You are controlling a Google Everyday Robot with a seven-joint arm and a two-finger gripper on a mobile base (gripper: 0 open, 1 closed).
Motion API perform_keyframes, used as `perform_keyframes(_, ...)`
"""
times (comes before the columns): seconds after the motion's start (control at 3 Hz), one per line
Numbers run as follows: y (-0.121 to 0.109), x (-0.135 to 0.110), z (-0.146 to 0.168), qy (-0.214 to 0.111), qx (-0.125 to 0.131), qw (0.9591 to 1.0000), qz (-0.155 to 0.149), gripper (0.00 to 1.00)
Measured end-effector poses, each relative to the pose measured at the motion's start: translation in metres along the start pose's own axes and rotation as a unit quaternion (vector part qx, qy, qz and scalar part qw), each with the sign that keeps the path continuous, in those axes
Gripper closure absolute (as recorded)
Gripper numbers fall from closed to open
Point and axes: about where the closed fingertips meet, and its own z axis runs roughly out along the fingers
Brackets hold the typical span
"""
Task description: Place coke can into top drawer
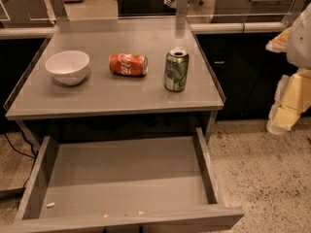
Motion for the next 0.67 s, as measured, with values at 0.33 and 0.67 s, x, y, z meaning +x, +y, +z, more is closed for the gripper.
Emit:
perform_keyframes(0.33,0.0,0.0,0.0,0.0,0.0,1.0,0.0,0.0)
perform_keyframes(0.67,-0.012,-0.032,-0.005,-0.015,0.013,0.9994,-0.029,0.0)
